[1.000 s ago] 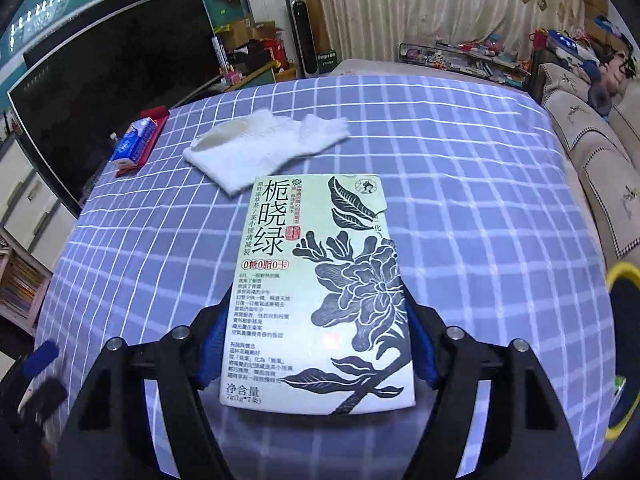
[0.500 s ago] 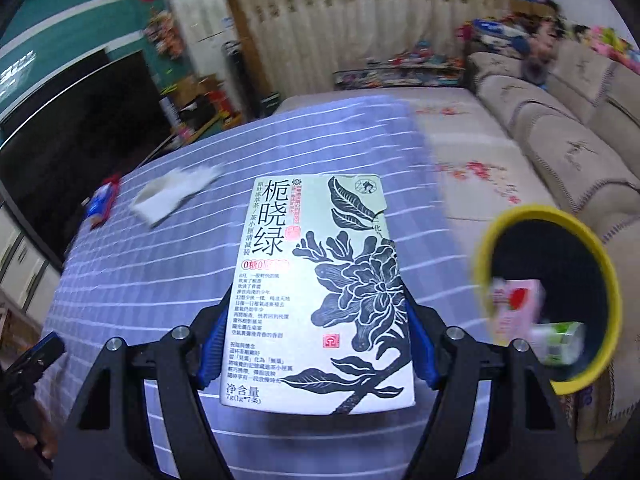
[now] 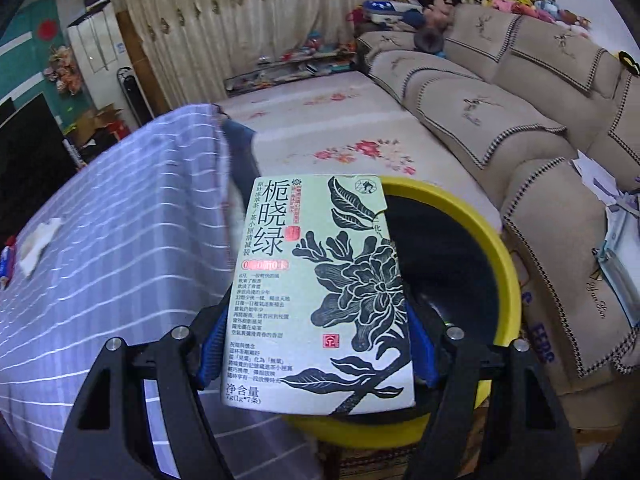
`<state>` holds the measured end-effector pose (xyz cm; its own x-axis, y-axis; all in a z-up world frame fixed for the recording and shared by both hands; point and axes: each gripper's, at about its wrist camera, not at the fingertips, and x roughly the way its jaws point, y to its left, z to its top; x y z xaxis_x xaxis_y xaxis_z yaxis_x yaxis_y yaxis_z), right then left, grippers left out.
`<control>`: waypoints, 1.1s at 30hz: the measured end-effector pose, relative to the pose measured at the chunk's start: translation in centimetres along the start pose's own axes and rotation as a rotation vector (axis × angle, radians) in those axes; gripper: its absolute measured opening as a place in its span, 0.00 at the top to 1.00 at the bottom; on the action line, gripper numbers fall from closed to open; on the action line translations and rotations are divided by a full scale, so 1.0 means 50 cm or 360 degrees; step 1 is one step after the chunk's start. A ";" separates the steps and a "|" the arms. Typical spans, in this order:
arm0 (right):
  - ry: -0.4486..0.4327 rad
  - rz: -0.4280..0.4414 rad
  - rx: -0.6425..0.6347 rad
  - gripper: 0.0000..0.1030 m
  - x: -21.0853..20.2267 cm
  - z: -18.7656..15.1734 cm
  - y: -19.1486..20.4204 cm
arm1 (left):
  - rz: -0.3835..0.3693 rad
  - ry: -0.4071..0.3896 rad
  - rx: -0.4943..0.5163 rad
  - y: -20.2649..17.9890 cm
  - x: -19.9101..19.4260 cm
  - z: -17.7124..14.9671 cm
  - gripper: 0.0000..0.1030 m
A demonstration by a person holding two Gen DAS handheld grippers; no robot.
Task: Collect trash
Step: 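Carry the tissue box into the bin and open the right gripper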
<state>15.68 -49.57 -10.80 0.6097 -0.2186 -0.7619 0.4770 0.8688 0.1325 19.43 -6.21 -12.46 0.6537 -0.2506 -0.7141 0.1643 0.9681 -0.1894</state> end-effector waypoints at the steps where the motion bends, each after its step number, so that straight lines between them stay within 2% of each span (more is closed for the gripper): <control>1: 0.0004 -0.0005 0.0005 0.33 0.007 0.000 -0.001 | 0.0002 0.0001 0.0008 -0.007 0.002 0.003 0.11; 6: 0.0041 -0.0047 0.0015 0.31 0.049 0.008 -0.022 | 0.0009 0.0018 0.0039 -0.032 0.014 0.013 0.11; 8: 0.0016 -0.0052 0.0037 0.24 0.053 0.010 -0.030 | 0.0009 0.0029 0.0052 -0.042 0.018 0.017 0.11; 20: -0.0156 0.0013 0.0061 0.19 -0.025 -0.009 -0.038 | 0.0016 0.0039 0.0114 -0.075 0.048 0.054 0.11; 25: -0.0183 0.0061 0.0041 0.19 -0.050 -0.011 -0.023 | 0.0038 0.0027 0.0169 -0.077 0.097 0.116 0.11; 33: -0.0191 0.0080 0.0036 0.19 -0.057 -0.012 -0.014 | 0.0120 0.0126 0.0206 -0.065 0.238 0.237 0.11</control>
<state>13.20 -49.28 -9.10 0.7040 -0.2276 -0.6727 0.4572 0.8701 0.1840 35.44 -12.26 -12.34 0.6086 -0.1718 -0.7747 0.2139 0.9757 -0.0483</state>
